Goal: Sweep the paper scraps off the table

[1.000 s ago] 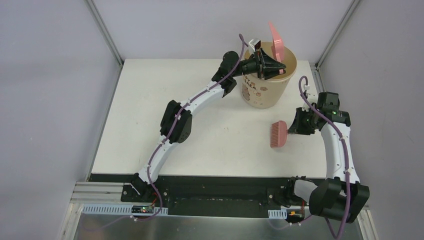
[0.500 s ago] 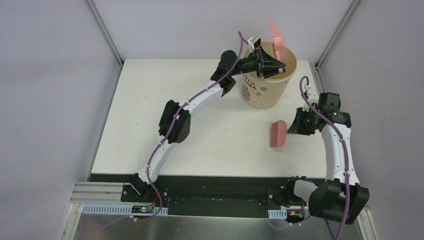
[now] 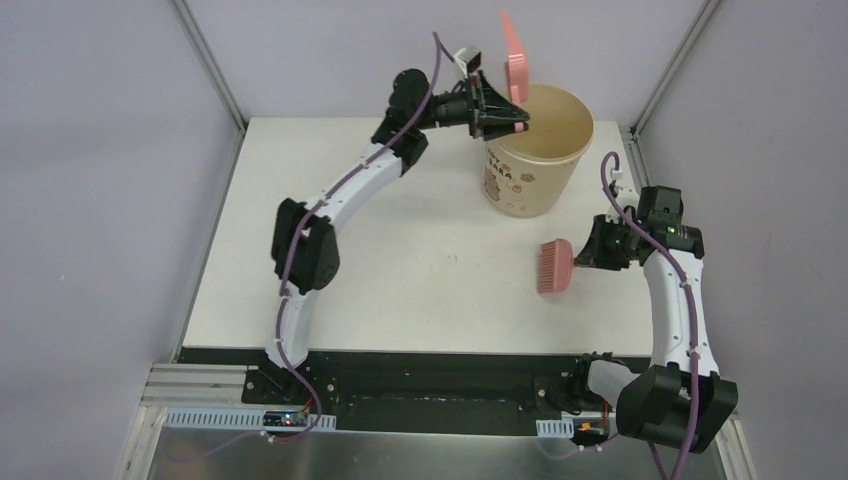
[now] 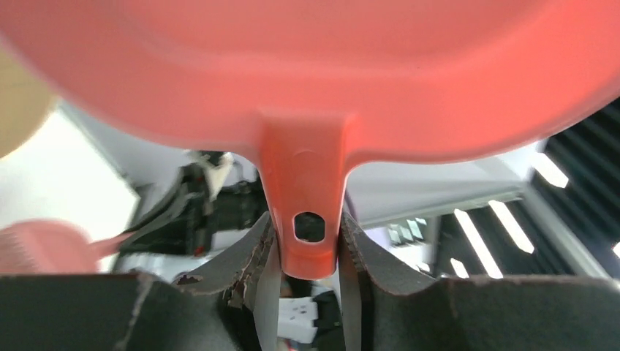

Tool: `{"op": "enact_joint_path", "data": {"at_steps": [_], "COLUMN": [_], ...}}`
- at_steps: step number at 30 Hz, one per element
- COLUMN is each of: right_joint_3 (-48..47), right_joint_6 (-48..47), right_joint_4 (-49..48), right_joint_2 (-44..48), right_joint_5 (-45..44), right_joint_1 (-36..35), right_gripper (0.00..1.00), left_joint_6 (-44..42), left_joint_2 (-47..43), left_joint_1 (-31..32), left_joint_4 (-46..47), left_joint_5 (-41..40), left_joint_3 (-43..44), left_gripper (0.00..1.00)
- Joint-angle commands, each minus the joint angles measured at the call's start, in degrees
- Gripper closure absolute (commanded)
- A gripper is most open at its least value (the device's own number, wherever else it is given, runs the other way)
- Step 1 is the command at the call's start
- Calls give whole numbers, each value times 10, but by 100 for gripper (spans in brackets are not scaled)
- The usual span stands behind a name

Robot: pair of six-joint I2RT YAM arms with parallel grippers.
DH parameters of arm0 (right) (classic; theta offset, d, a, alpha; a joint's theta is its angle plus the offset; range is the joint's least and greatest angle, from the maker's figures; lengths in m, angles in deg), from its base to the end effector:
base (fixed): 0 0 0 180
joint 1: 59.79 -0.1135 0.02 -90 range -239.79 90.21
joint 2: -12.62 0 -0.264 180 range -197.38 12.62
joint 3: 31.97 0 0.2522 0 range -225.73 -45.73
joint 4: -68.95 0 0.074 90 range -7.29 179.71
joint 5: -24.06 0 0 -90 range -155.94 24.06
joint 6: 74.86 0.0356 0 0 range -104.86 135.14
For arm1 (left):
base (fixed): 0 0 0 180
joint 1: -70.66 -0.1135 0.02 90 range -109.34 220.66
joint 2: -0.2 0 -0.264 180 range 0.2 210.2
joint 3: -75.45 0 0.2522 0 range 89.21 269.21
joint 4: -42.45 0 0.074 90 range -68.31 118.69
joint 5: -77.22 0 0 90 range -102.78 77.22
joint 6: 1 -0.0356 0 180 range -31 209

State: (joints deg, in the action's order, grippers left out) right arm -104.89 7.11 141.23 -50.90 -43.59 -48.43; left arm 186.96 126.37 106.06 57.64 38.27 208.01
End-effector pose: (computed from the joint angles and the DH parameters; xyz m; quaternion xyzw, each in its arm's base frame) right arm 0.1986 -0.0261 0.2958 -0.0177 0.9546 0.1470 0.2585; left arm 0.4046 -0.3215 0.3901 0.0411 0.6186 -0.7812 0.0729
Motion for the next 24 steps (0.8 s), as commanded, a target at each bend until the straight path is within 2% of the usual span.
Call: {"op": "enact_joint_path", "data": {"at_steps": [1, 3, 5, 9, 11, 13, 17, 20, 24], "right_joint_3": [-22, -30, -36, -50, -49, -46, -49, -62, -58], "right_joint_6": [-5, -4, -5, -47, -64, -71, -92, -132, -119], "right_joint_4": [-13, -10, -3, 28, 34, 34, 44, 80, 75], "right_joint_2": [15, 11, 4, -9, -9, -11, -30, -54, -88], "right_joint_5": [40, 63, 88, 124, 132, 147, 214, 282, 344], "right_joint_1": [7, 8, 9, 9, 9, 9, 9, 8, 0], "right_gripper": [100, 100, 100, 100, 100, 100, 100, 100, 100], "left_joint_6": [-349, -508, -619, -756, -790, -799, -803, -803, -802], "left_joint_2": [-174, -210, -239, -273, -285, -305, -353, -382, -419], "left_joint_1": [-15, -14, -13, 6, 22, 27, 46, 56, 61], "left_joint_4": [-354, -556, -694, -919, -993, -1025, -1030, -1030, -1014], "left_joint_5": [15, -62, -148, -338, -409, -431, -473, -495, -491], "left_joint_3": [-19, -6, -8, -23, -58, -124, -255, -320, -382], "left_gripper": [100, 100, 100, 100, 100, 100, 100, 100, 100]}}
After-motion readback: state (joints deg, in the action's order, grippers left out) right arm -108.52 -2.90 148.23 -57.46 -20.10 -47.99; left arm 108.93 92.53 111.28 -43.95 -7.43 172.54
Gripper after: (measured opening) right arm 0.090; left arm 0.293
